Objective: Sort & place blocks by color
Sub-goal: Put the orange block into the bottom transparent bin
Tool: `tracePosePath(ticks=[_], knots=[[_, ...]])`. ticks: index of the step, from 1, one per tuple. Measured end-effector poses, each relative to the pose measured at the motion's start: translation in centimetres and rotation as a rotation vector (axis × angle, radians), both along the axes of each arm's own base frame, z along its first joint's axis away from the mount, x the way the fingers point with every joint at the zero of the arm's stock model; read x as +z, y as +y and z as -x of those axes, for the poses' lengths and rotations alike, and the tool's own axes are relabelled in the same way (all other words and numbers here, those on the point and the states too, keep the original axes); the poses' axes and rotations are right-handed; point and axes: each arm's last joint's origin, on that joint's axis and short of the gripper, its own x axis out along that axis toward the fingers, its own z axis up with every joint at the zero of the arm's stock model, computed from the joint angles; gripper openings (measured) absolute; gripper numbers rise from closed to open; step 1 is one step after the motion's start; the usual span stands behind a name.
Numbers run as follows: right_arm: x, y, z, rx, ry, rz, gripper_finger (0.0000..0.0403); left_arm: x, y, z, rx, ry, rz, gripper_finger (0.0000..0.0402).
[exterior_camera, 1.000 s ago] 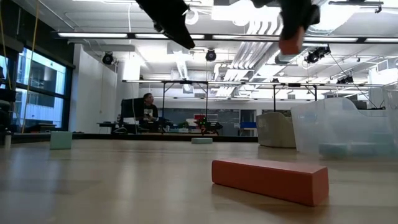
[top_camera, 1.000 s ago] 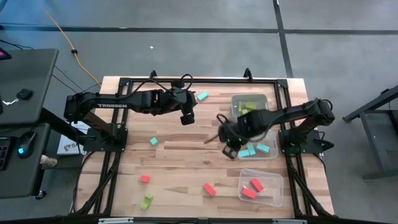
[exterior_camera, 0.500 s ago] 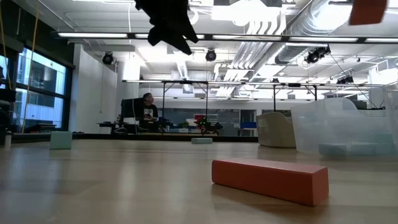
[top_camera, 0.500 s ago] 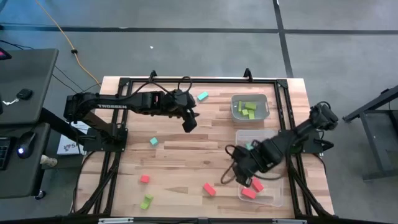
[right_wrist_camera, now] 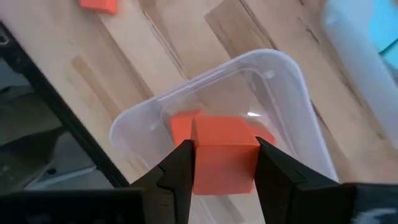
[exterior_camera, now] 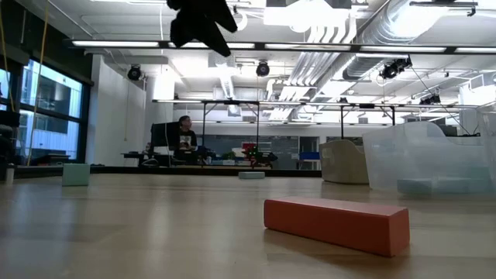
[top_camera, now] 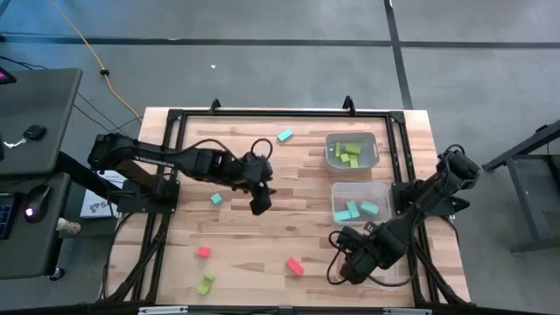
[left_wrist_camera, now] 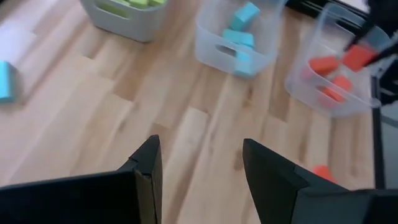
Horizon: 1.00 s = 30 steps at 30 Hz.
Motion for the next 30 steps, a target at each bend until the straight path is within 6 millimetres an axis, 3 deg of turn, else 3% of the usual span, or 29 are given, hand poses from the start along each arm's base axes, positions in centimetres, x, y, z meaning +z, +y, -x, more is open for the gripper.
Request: tracePosePath(ticks=[11,23,30], knots=[[-4.3,-0.4,0.7,-0.092,0.013,-0.021,0.0117,-0.3,-3.7,0.5,-0.007,0.029,0.091,0.0142],[-6.9,-1.0,1.3,-0.176,0.024,-0.033,0.0116,-1.3,-5.8,2.3,0.142,0.182,0.24,0.0142],[-6.8,-1.0,1.2,-0.177,0.016,-0.04,0.0117,-2.0,-6.9,3.8,0.202,0.332,0.28,0.0142]])
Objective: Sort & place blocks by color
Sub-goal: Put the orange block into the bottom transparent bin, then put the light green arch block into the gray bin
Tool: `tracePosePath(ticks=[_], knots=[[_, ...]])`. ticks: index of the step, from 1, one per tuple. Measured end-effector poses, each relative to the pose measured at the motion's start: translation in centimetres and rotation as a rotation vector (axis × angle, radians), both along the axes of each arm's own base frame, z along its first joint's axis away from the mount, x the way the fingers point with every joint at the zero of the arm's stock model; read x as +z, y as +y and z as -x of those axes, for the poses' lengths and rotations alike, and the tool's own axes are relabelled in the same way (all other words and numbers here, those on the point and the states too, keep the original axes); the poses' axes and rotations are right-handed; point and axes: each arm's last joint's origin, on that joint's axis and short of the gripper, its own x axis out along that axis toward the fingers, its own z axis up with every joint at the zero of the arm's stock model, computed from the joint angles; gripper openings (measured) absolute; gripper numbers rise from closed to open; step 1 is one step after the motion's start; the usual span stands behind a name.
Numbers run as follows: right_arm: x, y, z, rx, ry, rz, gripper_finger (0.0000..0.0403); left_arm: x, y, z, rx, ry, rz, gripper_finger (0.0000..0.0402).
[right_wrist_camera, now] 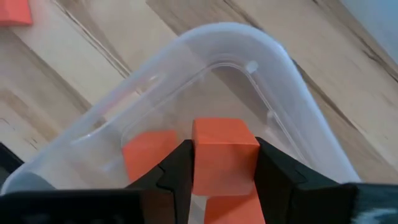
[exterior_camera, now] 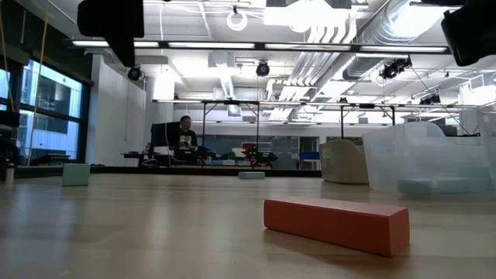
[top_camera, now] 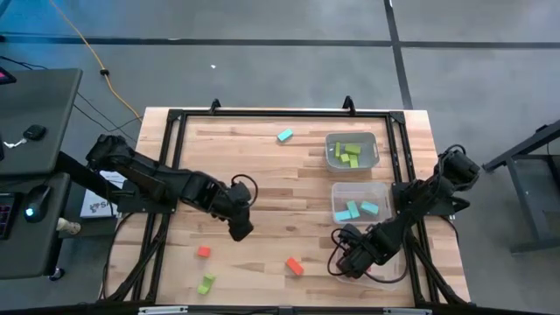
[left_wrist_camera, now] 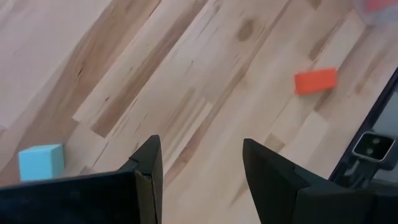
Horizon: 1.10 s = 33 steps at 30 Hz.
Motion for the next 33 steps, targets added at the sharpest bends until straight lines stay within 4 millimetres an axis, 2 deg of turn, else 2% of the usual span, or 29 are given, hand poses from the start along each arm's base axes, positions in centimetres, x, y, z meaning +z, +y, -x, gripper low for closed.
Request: tracePosePath(ticks=[5,14,24,33], knots=[[0.0,-0.27,-0.23,-0.01,0.007,-0.006,0.0147,-0.01,-0.26,0.09,-0.008,0.003,0.0,0.0142],[0.01,-0.47,-0.48,-0.004,0.009,-0.016,0.0161,-0.01,-0.26,0.09,-0.01,0.003,0.0,0.0142],[0.04,-0.27,-0.43,-0.01,0.047,-0.075,0.0208,-0.08,-0.22,0.28,-0.008,0.024,-0.004,0.0142],[0.63,-0.31,-0.34,-0.054,0.041,-0.109,0.0213,-0.34,-0.02,1.05,0.003,0.107,-0.021,0.0154]])
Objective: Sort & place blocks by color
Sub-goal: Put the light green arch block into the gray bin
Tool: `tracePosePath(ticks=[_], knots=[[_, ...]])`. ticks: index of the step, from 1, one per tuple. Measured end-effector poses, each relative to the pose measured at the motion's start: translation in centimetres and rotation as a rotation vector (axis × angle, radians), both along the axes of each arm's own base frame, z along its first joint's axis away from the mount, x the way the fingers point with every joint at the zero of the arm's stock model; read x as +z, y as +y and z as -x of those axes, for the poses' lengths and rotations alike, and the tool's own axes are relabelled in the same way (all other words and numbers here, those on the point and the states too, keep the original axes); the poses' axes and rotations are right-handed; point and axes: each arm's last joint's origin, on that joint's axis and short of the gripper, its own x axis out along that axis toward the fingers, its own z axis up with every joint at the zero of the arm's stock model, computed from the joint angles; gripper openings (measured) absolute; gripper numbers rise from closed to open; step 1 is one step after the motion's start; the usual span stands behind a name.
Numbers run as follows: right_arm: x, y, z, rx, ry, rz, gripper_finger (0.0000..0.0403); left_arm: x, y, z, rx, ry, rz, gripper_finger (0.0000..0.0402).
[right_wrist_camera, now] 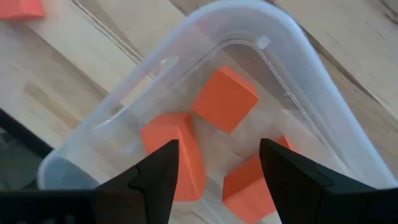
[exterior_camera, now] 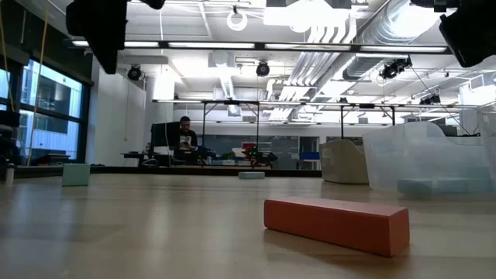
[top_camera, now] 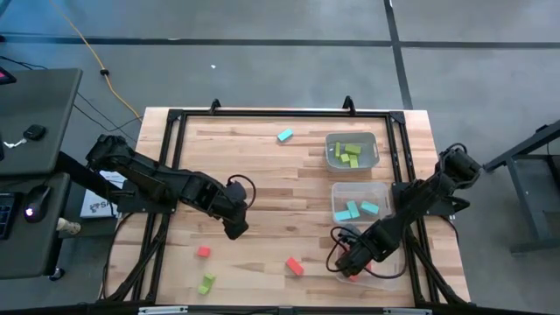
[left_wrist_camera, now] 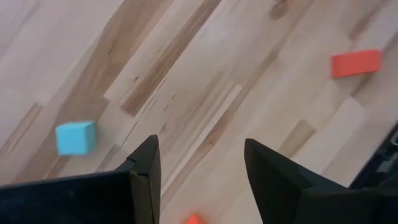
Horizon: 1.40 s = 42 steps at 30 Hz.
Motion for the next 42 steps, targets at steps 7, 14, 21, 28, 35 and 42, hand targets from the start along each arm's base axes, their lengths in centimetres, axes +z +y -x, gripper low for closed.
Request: tracePosePath(ticks=[7,14,21,28,35,42], knots=[[1.3,-0.3,0.2,-0.036,-0.056,-0.007,0.0213,-0.2,0.2,1.2,0.102,0.118,0.005,0.0192],[2.2,-0.7,0.5,-0.056,-0.115,0.013,0.0213,-1.3,-2.0,2.3,0.137,0.216,0.147,0.0199],[2.7,-1.0,0.6,-0.07,-0.151,0.038,0.0213,-3.4,-5.4,4.5,0.218,0.31,0.195,0.0196],[2.7,-1.3,0.3,-0.077,-0.146,0.039,0.0213,-3.9,-9.0,6.2,0.296,0.298,0.257,0.0197],[2.7,-2.2,-0.3,-0.106,-0.146,0.042,0.0213,-4.2,-12.6,7.4,0.374,0.22,0.318,0.0197],[2.7,-2.8,-0.9,-0.137,-0.151,0.039,0.0213,-5.6,-15.4,8.1,0.394,0.234,0.358,0.0197]])
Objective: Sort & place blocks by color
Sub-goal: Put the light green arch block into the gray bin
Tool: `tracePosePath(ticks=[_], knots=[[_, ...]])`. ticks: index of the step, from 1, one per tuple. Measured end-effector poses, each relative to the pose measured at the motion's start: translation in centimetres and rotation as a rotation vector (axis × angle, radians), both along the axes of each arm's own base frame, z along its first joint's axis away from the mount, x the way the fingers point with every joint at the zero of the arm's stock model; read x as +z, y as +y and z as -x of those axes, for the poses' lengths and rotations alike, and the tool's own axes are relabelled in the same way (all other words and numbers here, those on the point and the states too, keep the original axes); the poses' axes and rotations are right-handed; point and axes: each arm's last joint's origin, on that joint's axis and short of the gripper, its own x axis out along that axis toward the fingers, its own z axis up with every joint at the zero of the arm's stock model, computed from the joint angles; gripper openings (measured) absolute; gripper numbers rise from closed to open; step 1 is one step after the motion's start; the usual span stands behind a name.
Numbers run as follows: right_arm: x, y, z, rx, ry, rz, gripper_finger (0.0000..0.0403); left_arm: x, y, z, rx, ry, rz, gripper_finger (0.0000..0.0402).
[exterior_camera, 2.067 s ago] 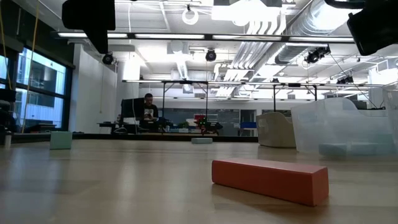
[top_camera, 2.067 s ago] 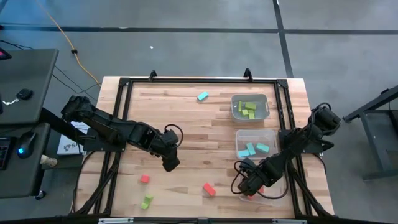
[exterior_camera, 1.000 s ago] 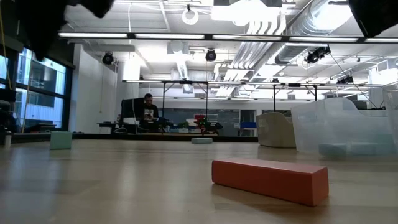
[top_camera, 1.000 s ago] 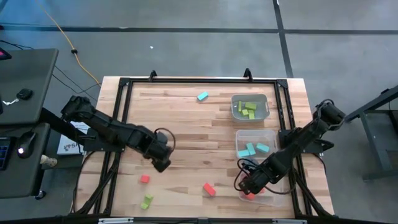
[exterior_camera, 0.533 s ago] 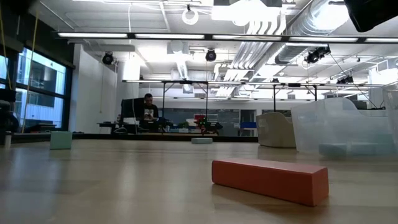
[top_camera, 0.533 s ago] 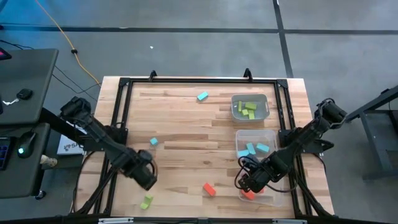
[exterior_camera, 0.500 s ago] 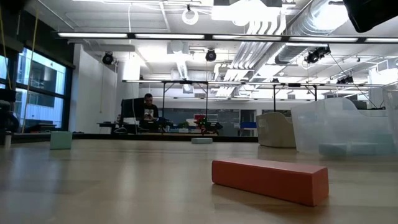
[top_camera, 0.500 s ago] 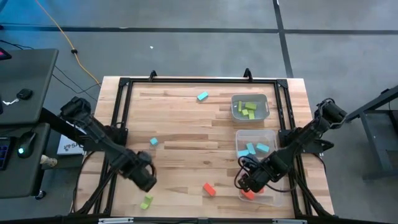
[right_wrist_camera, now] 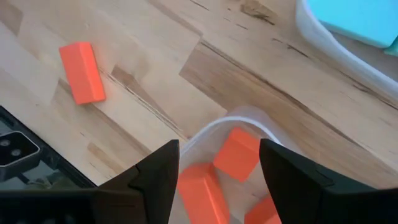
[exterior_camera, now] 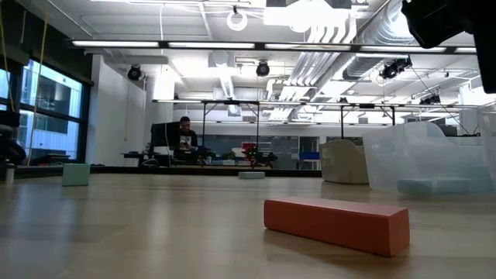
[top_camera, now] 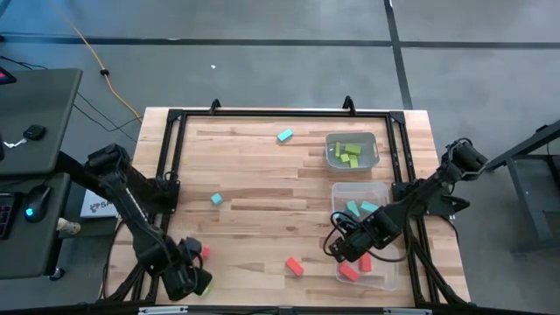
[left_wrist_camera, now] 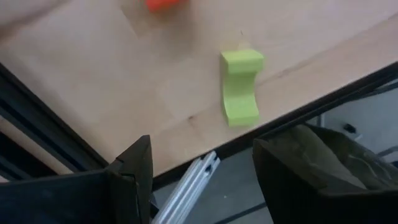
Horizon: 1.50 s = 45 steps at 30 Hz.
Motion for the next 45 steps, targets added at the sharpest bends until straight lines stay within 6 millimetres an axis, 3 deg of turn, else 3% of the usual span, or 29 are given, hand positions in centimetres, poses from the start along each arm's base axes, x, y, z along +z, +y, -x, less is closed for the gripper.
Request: tracePosePath(ticks=[10,14,20,27,36,45], knots=[[0.0,-0.9,-0.7,-0.066,-0.001,-0.015,0.0213,-0.4,-1.4,-0.8,0.062,-0.068,0.078,0.0197],[0.0,-1.3,-0.8,-0.035,-0.002,0.014,0.0213,-1.8,-2.9,-1.6,0.115,-0.113,0.096,0.0197],[0.0,-1.8,-1.1,0.0,-0.002,0.036,0.0213,-5.4,-4.0,-2.4,0.136,-0.037,0.051,0.0197],[0.0,-1.6,-1.2,0.005,-0.005,-0.007,0.0213,-6.2,-3.9,-2.5,0.162,-0.028,0.004,0.0197],[0.0,-0.6,-0.5,0.028,0.015,-0.036,0.0213,-7.1,-3.8,-2.4,0.159,0.018,-0.034,0.0197],[-0.1,1.9,1.9,0.026,0.074,-0.045,0.0213,-8.4,-4.2,-2.7,0.152,0.052,-0.032,0.0197]])
